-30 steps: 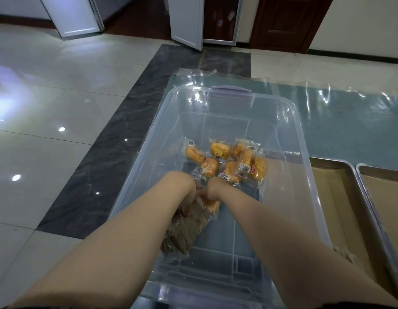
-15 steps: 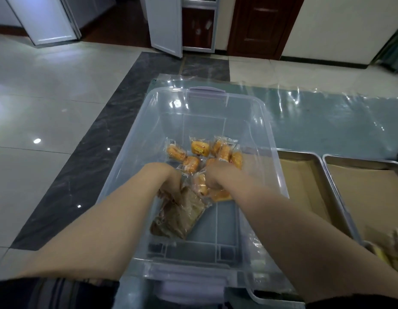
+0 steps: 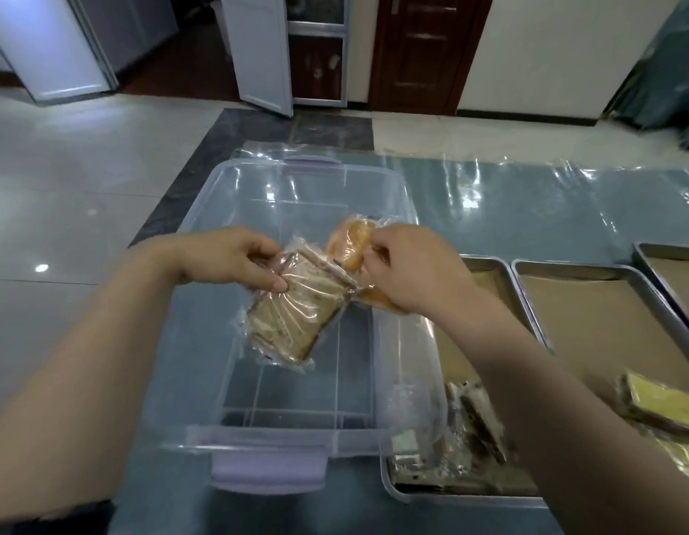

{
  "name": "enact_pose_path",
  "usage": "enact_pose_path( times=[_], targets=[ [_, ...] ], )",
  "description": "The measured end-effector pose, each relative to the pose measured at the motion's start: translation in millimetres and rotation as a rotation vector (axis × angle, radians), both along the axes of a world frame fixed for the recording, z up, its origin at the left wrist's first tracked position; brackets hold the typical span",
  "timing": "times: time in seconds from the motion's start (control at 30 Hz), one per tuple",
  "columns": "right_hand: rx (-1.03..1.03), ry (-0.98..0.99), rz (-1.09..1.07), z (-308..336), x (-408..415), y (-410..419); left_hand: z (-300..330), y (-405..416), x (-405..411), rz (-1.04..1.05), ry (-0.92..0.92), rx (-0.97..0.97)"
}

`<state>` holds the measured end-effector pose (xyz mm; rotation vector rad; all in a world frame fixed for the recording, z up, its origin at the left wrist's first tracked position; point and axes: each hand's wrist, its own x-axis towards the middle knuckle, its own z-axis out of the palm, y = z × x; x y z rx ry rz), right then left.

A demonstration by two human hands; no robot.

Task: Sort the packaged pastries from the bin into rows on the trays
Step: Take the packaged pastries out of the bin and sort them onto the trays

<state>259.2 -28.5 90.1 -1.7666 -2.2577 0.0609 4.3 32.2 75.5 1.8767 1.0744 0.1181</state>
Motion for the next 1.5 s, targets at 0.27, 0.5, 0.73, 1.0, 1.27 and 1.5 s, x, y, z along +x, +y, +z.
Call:
enact_pose_path(
  times=[0.27, 0.5, 0.73, 1.0, 1.27, 1.5],
  targets=[
    [0.065, 0.582, -0.081, 15, 80, -44, 31, -59, 67, 0.252, -0.381, 0.198],
    [-0.074, 0.955, -0.161, 2, 160, -83, 48, -112, 166, 0.407, -0.626, 0.378],
    [-0.223, 1.071, -0.232, -19, 246, -123, 69, -150, 250, 0.444, -0.484, 0.524],
    [-0.382, 0.976, -0.434, -64, 344, -158, -9, -166, 341, 0.584, -0.358, 0.229],
    [-0.380, 0.718, -0.475, -114, 397, -174, -97, -171, 390, 0.687, -0.274, -0.240],
    [-0.370, 0.580, -0.626, -130, 412, -166, -167, -155, 403, 0.613, 0.054, -0.162]
  ],
)
